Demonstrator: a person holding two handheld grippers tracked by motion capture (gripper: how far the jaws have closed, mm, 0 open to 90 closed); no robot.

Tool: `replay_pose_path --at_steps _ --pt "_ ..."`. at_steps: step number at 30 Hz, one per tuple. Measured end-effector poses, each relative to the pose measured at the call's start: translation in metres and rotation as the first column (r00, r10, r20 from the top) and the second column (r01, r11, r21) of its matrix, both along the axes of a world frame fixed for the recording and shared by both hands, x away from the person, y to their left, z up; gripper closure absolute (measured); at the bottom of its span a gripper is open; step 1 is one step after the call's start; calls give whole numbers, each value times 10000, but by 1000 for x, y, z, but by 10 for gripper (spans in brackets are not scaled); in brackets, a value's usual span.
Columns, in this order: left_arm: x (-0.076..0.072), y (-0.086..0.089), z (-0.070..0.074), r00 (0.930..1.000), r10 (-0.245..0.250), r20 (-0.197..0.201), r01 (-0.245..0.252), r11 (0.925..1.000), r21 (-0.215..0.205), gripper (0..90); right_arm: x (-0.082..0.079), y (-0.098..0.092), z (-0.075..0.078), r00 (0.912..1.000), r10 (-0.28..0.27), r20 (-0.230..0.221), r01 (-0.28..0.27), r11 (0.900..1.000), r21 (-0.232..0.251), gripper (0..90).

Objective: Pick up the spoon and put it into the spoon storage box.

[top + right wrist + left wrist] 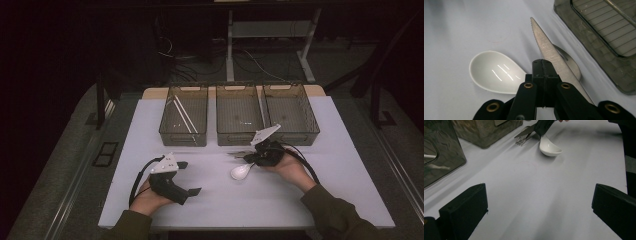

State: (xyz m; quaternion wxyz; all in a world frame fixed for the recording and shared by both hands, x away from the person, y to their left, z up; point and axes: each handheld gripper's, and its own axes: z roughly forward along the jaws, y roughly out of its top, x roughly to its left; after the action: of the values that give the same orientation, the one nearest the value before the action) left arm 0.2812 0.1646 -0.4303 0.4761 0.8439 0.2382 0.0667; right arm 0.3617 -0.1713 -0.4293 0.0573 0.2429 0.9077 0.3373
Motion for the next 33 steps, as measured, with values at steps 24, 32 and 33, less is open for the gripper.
replay_pose_path --at_steps 24,32,33 --pt "-1 0 1 10000 -65 -28 65 10000 -43 0 1 5 -6 9995 101 312 -77 9971 -763 895" --pt "0 0 1 10000 -90 -28 90 9999 -47 0 -2 -6 -6 9998 187 87 -178 9955 -927 895" --pt "-1 0 1 10000 -90 -28 90 9999 -58 0 -4 -7 -6 9999 162 -34 -164 9959 -892 895"
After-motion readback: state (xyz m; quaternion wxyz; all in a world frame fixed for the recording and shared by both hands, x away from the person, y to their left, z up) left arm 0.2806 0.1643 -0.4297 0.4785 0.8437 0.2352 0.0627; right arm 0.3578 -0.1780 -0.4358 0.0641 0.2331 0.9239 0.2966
